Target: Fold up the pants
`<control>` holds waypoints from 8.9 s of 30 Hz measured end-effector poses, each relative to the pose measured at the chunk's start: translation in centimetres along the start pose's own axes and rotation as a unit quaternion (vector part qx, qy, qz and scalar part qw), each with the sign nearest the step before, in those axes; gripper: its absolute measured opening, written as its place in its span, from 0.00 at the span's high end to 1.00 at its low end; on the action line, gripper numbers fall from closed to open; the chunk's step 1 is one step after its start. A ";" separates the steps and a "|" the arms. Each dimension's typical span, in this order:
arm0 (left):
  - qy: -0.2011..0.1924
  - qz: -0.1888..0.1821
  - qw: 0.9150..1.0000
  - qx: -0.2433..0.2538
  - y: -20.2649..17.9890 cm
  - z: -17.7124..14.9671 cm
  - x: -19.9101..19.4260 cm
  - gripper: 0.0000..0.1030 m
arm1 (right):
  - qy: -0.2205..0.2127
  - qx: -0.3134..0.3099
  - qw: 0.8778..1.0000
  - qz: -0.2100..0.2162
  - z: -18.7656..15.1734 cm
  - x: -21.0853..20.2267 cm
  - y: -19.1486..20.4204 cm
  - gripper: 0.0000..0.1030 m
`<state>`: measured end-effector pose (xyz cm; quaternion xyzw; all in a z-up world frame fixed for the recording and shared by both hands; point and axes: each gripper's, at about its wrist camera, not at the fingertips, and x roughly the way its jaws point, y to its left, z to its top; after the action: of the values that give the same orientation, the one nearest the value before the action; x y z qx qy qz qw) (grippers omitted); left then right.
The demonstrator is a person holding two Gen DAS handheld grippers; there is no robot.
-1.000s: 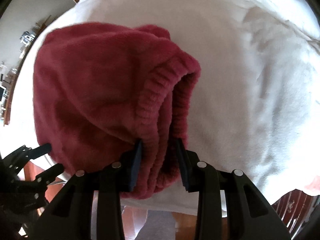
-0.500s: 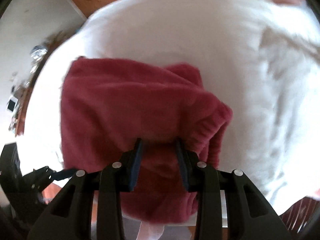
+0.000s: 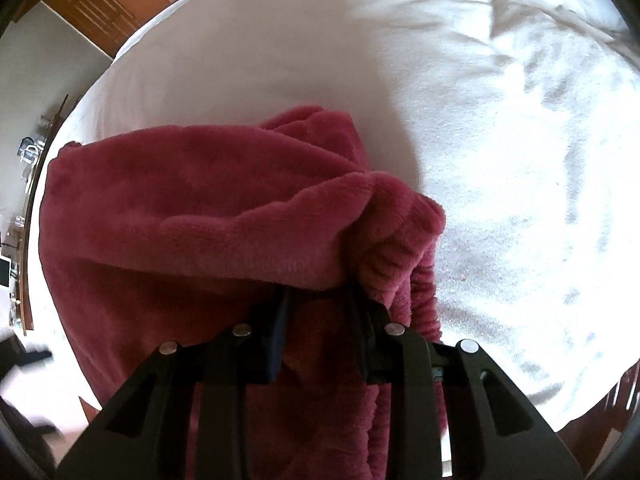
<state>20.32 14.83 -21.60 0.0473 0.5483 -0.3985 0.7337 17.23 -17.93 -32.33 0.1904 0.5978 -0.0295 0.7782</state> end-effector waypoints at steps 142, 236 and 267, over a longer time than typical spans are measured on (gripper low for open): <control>-0.007 -0.069 0.949 -0.309 15.1 0.4 0.5 0.55 | 0.100 -0.034 0.978 0.182 9.8 4.3 2.8 0.62; -0.014 0.279 0.949 -0.148 18.2 19.9 7.7 0.26 | -0.056 -0.192 0.980 0.000 25.1 11.0 21.2 0.46; -0.130 0.315 0.937 -0.081 4.6 18.9 -5.8 0.06 | -0.192 -0.142 0.971 0.025 15.3 -8.8 26.3 0.04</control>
<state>37.23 11.46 -10.98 0.1057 0.4353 -0.1046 0.8879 35.98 -0.28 -13.88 0.0834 0.4299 0.0394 0.8981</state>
